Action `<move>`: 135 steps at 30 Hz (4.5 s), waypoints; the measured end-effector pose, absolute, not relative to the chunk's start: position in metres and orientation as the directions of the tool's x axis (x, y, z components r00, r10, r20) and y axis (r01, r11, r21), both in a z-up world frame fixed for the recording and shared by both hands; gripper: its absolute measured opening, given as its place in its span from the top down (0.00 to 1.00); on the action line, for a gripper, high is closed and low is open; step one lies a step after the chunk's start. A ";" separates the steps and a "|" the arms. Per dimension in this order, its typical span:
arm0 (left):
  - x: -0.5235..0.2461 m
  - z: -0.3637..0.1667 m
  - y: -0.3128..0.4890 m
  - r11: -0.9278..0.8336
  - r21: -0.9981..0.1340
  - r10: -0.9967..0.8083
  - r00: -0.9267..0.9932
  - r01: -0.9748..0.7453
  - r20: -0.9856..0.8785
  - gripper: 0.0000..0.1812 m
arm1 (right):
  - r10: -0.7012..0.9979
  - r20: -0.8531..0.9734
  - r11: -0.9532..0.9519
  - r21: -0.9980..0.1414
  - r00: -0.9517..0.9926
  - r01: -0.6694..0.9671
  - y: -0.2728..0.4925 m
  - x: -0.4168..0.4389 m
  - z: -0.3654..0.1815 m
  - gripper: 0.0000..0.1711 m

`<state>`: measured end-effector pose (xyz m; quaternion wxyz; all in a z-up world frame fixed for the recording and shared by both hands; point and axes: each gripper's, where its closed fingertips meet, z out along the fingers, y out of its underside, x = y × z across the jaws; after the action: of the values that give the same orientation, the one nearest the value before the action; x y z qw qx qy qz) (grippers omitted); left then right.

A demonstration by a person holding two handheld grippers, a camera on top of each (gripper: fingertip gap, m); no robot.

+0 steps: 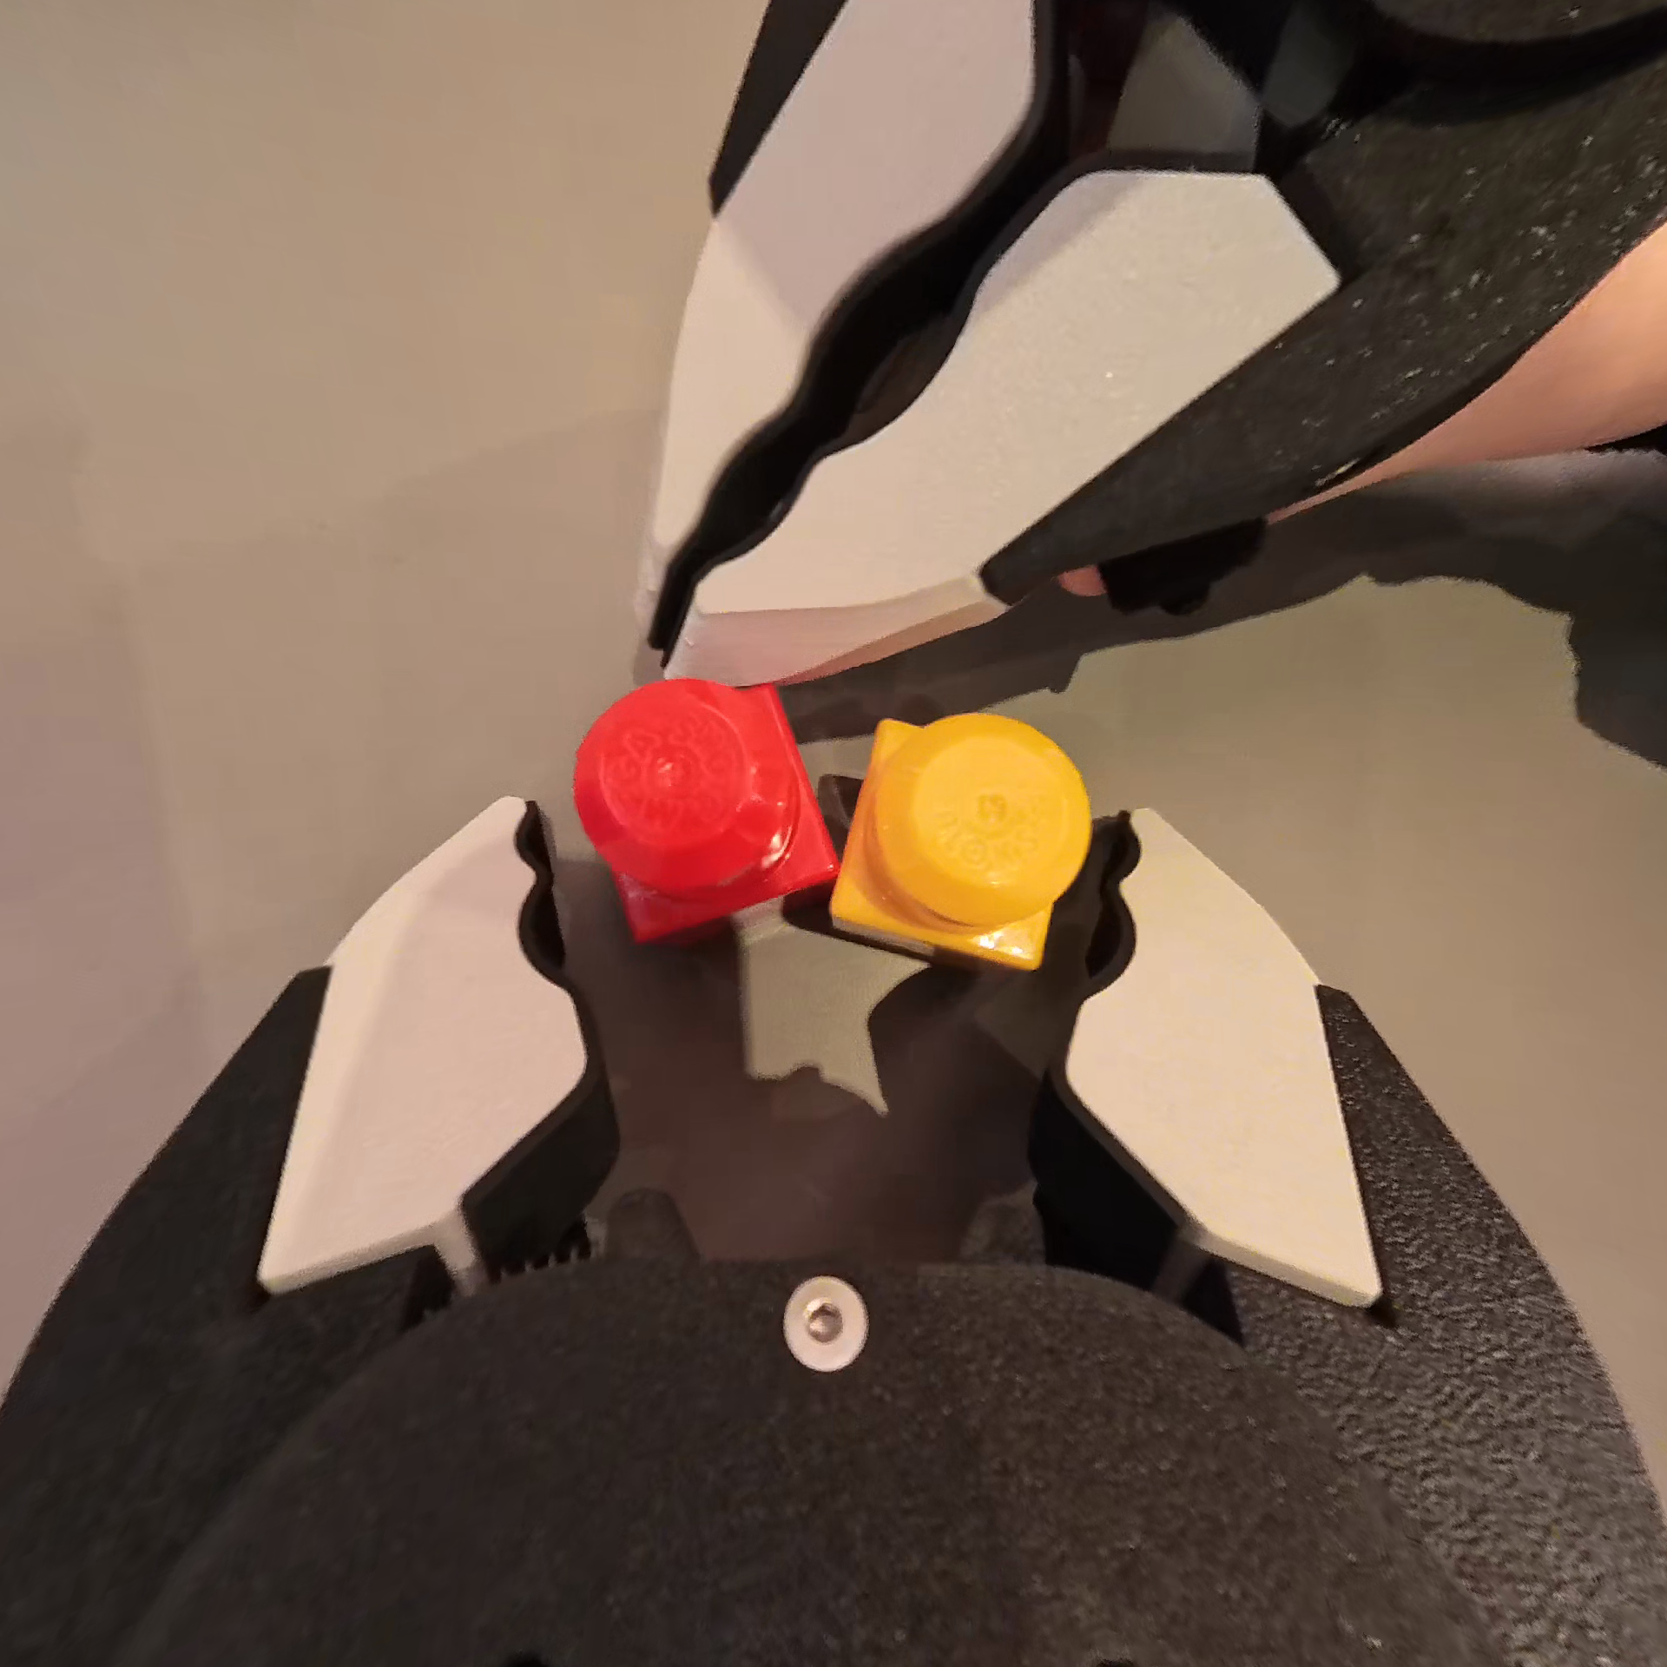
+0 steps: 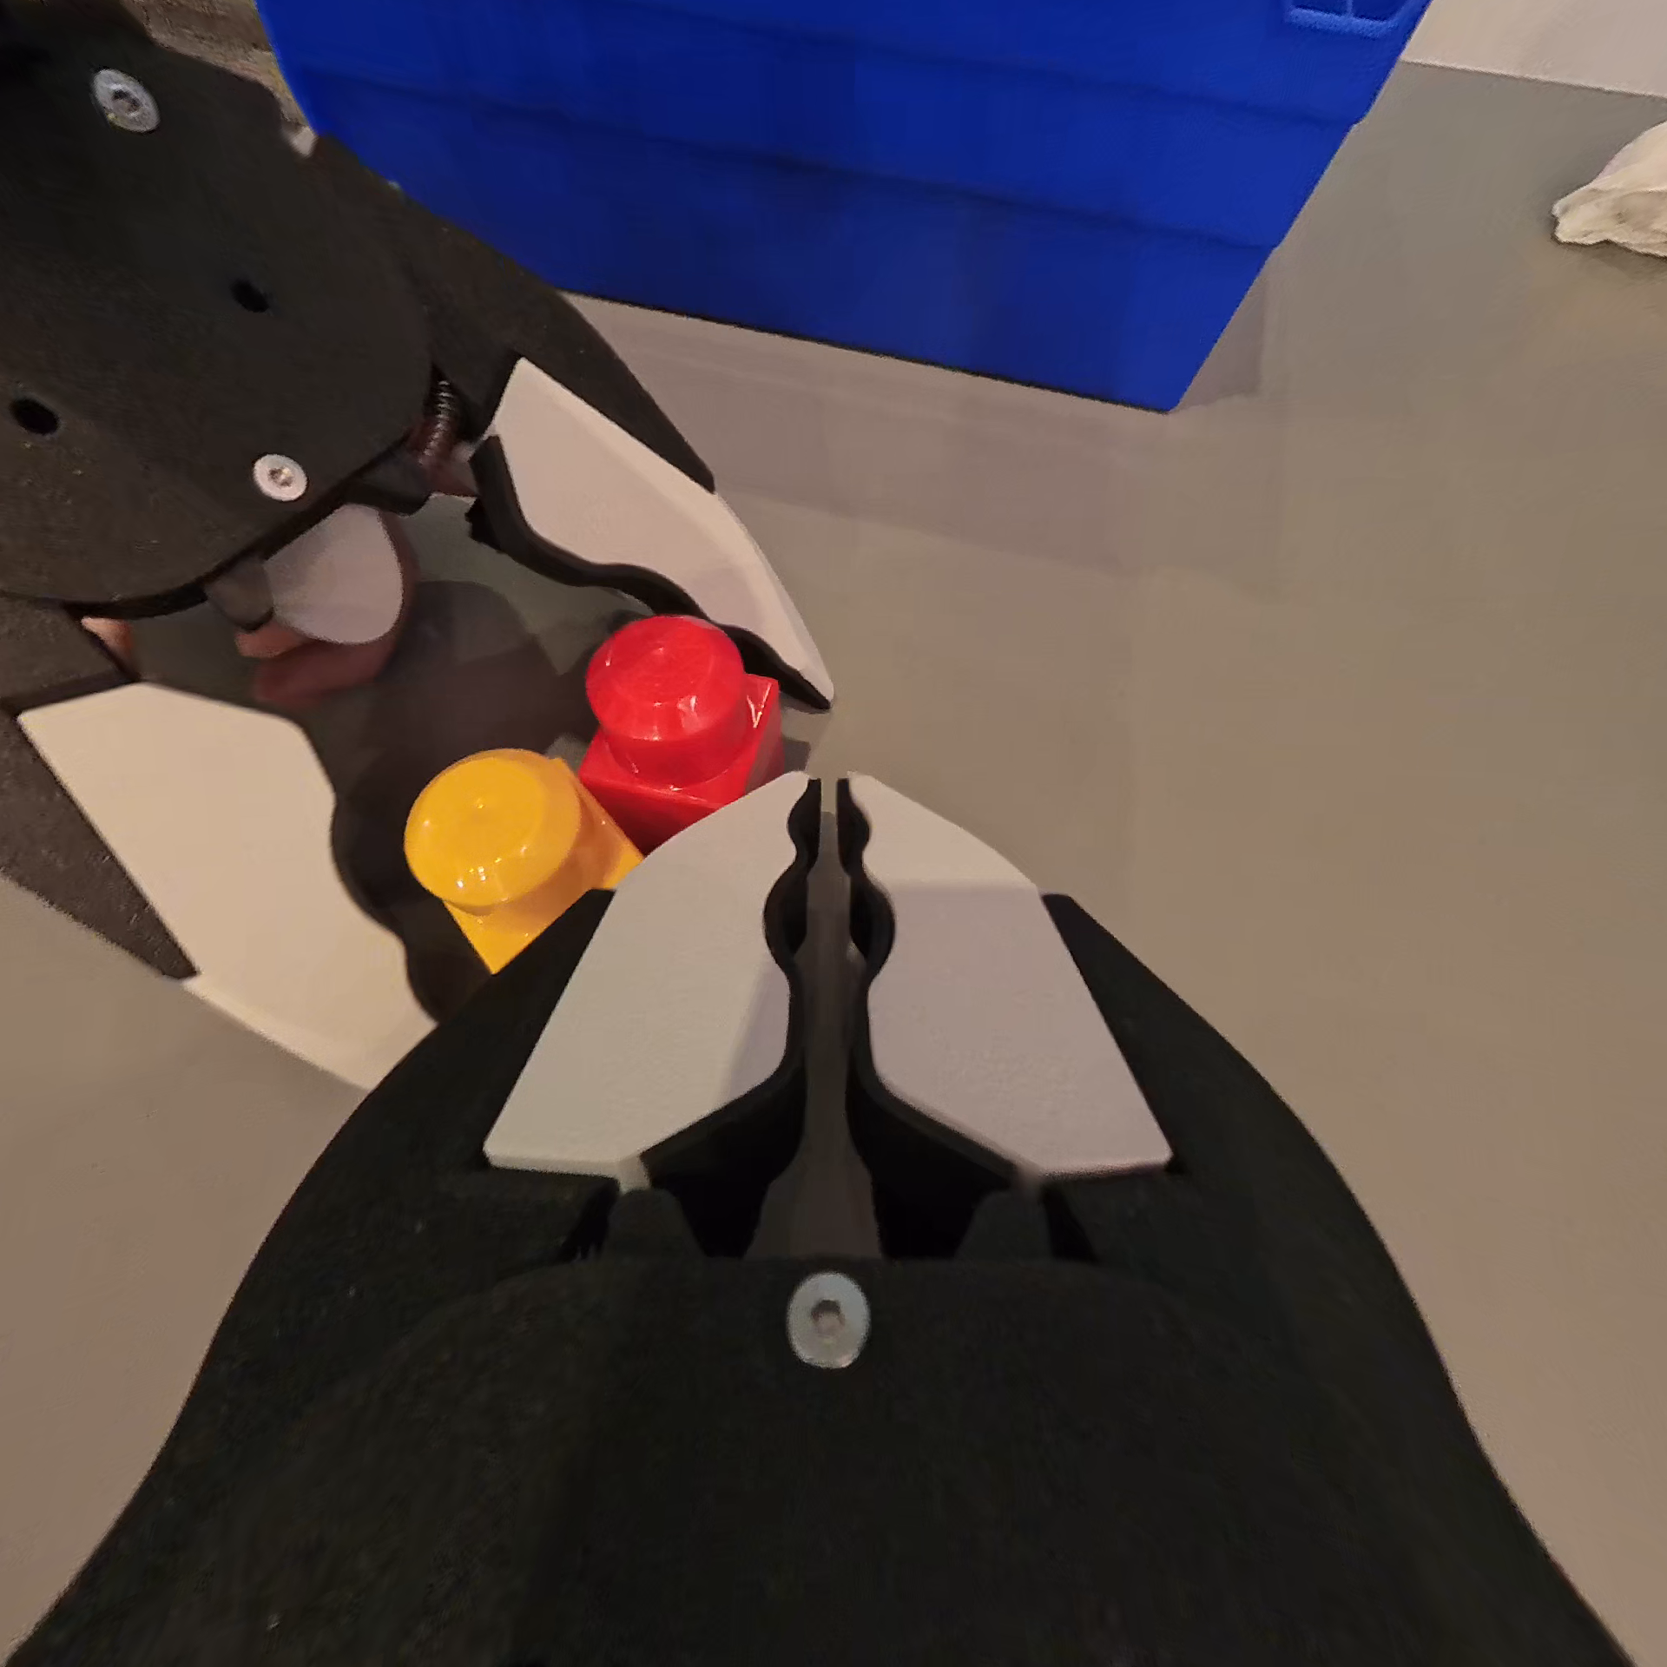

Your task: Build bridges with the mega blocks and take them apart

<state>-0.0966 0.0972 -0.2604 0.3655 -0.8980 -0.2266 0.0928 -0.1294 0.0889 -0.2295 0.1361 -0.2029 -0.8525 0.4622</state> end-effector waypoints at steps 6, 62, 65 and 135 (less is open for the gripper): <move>-0.098 -0.259 0.093 -0.634 -0.706 0.447 0.895 0.317 0.001 0.41 | 0.464 0.021 0.475 -0.850 -0.886 0.229 0.091 -0.124 -0.228 0.98; -0.095 -0.257 0.094 -0.667 -0.711 0.315 0.949 0.222 0.002 0.47 | 0.353 -0.138 0.491 -0.815 -0.925 0.308 0.079 -0.110 -0.237 1.00; -0.094 -0.258 0.095 -0.669 -0.710 0.311 0.950 0.220 0.001 0.46 | 0.345 -0.150 0.491 -0.812 -0.927 0.315 0.078 -0.107 -0.237 1.00; -0.076 -0.213 0.110 -0.500 -0.856 0.148 0.987 0.133 0.066 0.51 | 0.504 0.030 0.532 -0.798 -0.863 0.283 0.124 -0.091 -0.186 0.99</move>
<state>-0.0765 0.1097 -0.2126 0.4932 -0.8661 -0.0810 0.0078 -0.0913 0.1240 -0.1855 0.1294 -0.2272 -0.8657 0.4269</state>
